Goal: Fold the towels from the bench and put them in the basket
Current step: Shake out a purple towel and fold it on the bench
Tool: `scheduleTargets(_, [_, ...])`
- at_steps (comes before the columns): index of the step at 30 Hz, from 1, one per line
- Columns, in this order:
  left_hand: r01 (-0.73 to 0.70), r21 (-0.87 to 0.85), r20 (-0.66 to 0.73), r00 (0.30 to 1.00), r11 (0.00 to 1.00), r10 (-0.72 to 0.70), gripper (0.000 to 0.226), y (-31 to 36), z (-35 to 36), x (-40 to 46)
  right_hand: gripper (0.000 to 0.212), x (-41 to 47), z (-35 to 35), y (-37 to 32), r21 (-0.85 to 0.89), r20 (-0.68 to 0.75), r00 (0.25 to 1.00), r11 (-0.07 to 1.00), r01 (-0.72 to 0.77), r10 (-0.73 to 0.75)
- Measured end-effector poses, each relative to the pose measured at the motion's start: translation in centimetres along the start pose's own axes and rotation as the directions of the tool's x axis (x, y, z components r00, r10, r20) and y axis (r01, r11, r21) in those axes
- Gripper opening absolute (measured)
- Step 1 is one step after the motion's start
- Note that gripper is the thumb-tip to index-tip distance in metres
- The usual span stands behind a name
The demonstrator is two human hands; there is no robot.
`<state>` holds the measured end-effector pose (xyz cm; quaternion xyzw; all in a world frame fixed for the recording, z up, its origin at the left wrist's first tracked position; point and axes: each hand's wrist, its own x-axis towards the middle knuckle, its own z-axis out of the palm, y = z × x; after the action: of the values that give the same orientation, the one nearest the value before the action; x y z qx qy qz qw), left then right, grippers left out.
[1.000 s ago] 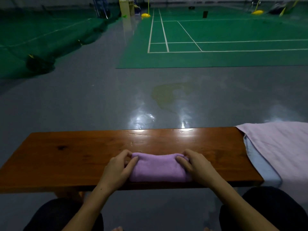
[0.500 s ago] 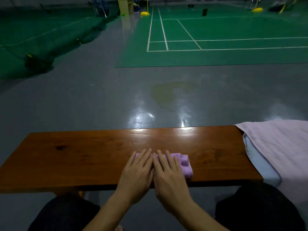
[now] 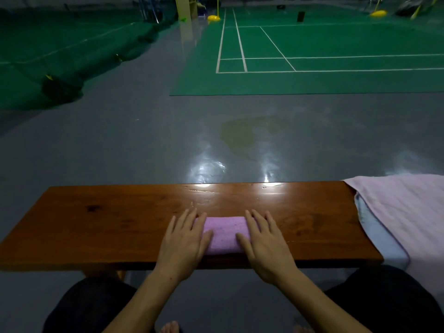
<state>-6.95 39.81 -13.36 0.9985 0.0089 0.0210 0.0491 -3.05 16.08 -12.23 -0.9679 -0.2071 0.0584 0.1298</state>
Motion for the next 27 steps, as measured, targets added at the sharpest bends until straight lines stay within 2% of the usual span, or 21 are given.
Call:
scheduleTargets(2, [0.054, -0.011, -0.013, 0.998, 0.998, -0.054, 0.079, -0.6, -0.6, -0.1, 0.069, 0.0, -0.5, 0.9, 0.042, 0.007, 1.0, 0.999, -0.018, 0.018])
scheduleTargets(6, [0.097, -0.091, -0.132, 0.985, 0.991, -0.108, 0.073, -2.1, -1.5, 0.2, 0.048, 0.0, -0.5, 2.2, -0.022, -0.069, 0.995, 0.997, -0.074, 0.072])
scheduleTargets(9, [0.162, -0.135, -0.166, 0.969, 0.977, -0.183, 0.059, -2.9, -2.1, 0.4, 0.055, 0.2, -1.0, 2.2, -0.05, -0.054, 0.994, 0.994, -0.096, 0.094])
scheduleTargets(13, [0.4, -0.241, 0.038, 0.914, 0.884, -0.404, 0.064, -2.0, -3.8, 0.7, 0.059, 0.0, -2.0, 2.0, -0.002, 0.064, 0.998, 1.0, 0.011, -0.011])
scheduleTargets(16, [0.448, -0.355, 0.165, 0.894, 0.821, -0.417, 0.067, -2.1, -3.9, 1.2, 0.067, 0.2, -2.6, 1.6, 0.116, 0.157, 0.984, 0.991, 0.065, -0.083])
scheduleTargets(19, [0.409, -0.496, 0.21, 0.912, 0.766, -0.351, 0.059, -2.5, -3.2, 1.6, 0.065, 0.7, -2.7, 1.1, 0.166, 0.174, 0.982, 0.985, 0.048, -0.077])
scheduleTargets(22, [0.328, -0.603, 0.184, 0.944, 0.727, -0.272, 0.041, -2.0, -3.6, 1.6, 0.071, 1.4, -2.3, 0.3, 0.289, 0.077, 0.996, 0.957, 0.019, -0.043])
scheduleTargets(24, [0.229, -0.732, 0.11, 0.969, 0.641, -0.22, 0.034, -1.4, -4.2, 1.6, 0.082, 2.2, -2.1, -0.6, 0.351, 0.066, 0.997, 0.936, 0.007, -0.032])
scheduleTargets(27, [0.053, -0.879, -0.021, 0.989, 0.474, -0.149, 0.027, -0.9, -5.0, 1.7, 0.08, 3.7, -1.7, -1.7, 0.427, 0.096, 0.995, 0.904, -0.016, -0.028])
